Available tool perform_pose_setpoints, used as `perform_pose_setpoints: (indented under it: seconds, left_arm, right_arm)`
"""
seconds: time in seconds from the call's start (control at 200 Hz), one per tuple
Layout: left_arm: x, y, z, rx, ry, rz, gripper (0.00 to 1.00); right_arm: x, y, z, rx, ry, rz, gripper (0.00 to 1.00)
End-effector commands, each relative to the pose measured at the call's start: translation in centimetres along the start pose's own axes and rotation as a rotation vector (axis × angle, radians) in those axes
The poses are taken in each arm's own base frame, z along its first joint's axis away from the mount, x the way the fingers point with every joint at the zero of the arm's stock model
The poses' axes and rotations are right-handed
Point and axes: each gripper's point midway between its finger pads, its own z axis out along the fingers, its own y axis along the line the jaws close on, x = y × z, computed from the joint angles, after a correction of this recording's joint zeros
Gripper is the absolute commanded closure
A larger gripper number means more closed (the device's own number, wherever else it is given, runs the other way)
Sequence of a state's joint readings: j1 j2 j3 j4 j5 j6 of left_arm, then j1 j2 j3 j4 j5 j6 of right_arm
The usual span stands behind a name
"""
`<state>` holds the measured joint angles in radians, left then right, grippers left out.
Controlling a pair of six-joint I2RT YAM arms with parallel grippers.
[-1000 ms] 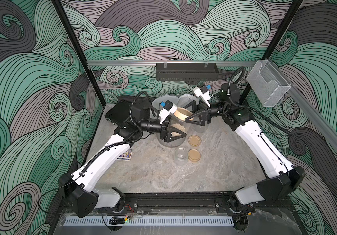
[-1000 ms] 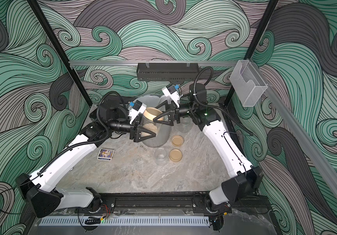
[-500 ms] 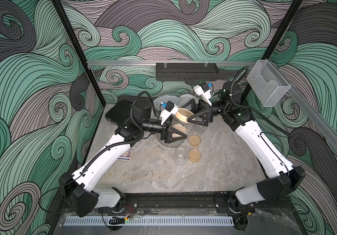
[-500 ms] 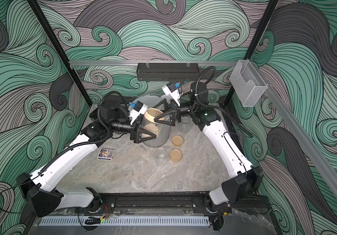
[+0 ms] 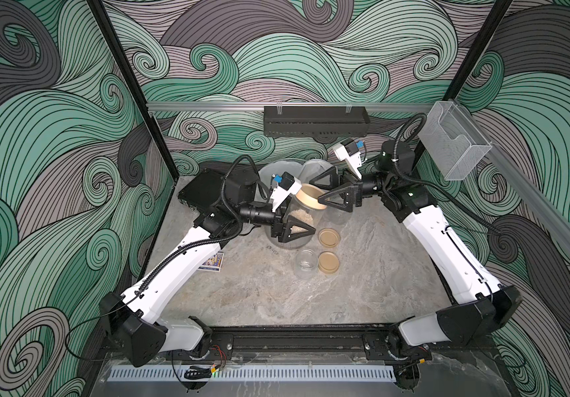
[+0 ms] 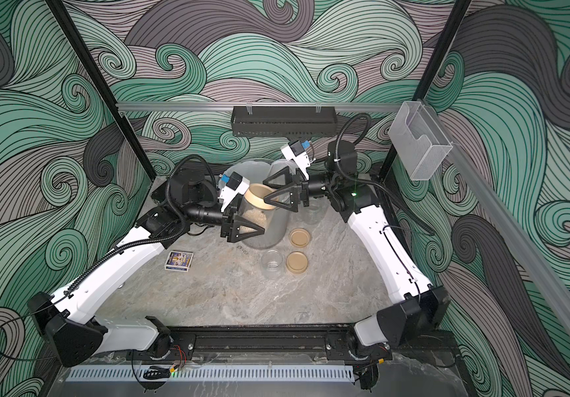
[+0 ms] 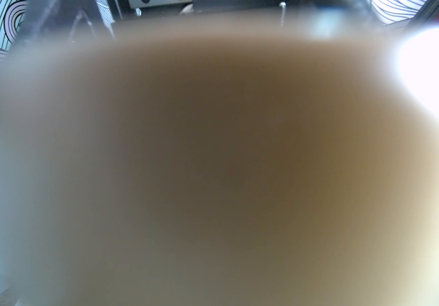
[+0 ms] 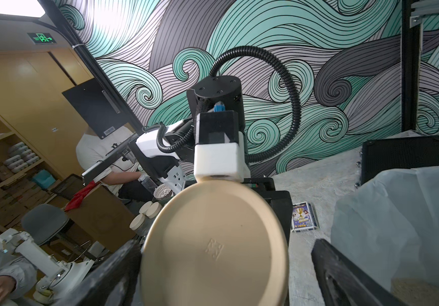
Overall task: Empty moldy rice from jars
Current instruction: Unscrew the lid from the jar.
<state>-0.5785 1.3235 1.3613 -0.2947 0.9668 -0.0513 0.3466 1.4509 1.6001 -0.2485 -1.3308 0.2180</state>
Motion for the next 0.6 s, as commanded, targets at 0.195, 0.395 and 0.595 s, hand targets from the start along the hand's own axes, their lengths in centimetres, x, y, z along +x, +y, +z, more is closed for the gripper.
perform_pose_setpoints:
  seconds: [0.195,0.395,0.595]
  left_arm:
    - [-2.0,-0.6,-1.9,-0.099,-0.034,0.136,0.67]
    - [-1.3,1.8,-2.4,-0.243,-0.008,0.168,0.67]
    - [-0.7,4.0,-2.5,-0.344,0.016,0.186,0.67]
  right_arm:
    - [0.9,-3.5,-4.4,0.344,-0.037,0.06,0.01]
    - [0.2,-3.5,-6.0,0.501,-0.066,0.084,0.01]
    - [-0.3,-2.4,-5.5,0.528,-0.098,0.117,0.01]
